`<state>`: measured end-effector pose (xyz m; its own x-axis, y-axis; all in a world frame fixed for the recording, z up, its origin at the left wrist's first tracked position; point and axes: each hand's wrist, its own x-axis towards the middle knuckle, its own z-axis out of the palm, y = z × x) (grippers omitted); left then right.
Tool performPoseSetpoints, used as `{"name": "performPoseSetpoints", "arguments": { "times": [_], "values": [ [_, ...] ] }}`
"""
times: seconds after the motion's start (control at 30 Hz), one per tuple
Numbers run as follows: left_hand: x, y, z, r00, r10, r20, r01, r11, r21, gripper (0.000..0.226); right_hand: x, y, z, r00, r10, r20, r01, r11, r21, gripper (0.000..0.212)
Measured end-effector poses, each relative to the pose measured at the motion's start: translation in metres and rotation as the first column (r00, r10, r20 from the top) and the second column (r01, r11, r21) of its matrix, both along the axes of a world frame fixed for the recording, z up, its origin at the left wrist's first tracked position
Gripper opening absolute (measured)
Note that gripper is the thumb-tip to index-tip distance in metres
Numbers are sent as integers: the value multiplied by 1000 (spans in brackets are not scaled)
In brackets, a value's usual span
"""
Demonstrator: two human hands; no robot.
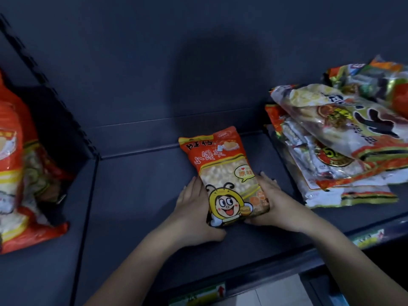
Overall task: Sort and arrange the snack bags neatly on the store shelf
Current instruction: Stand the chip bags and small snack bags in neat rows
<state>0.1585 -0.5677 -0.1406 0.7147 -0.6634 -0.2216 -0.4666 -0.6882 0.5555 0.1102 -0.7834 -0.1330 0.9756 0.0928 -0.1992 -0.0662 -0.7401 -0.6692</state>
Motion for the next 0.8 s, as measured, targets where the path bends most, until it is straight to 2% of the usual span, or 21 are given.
{"name": "performPoseSetpoints", "arguments": {
  "times": [0.1, 0.23, 0.33, 0.5, 0.63, 0.7, 0.8],
  "values": [
    [-5, 7, 13, 997, 20, -72, -29, 992, -126, 114, 0, 8, 2, 999, -32, 8, 30, 986, 161, 82],
    [-10, 28, 23, 994, 51, -100, -71, 975, -212, 116, -3, 24, 2, 998, -49, 33, 41, 977, 209, 84],
    [-16, 50, 31, 997, 64, -36, -72, 954, -290, 118, -5, 46, 8, 987, -42, 152, 7, 975, 224, 77],
    [-23, 102, 50, 985, 113, 134, -50, 915, -400, 118, -1, 105, 26, 951, -7, 309, -81, 959, 271, 79],
    [-28, 145, 56, 937, 197, 289, -76, 922, -381, 113, 3, 156, 37, 919, -10, 394, -141, 926, 351, 78],
    [-31, 174, 55, 921, 220, 322, -98, 930, -355, 100, 5, 184, 39, 898, 23, 439, -184, 927, 327, 73],
    [-35, 221, 51, 870, 252, 424, -128, 945, -300, 74, 10, 229, 43, 848, 80, 524, -275, 912, 304, 79]
  ]
}}
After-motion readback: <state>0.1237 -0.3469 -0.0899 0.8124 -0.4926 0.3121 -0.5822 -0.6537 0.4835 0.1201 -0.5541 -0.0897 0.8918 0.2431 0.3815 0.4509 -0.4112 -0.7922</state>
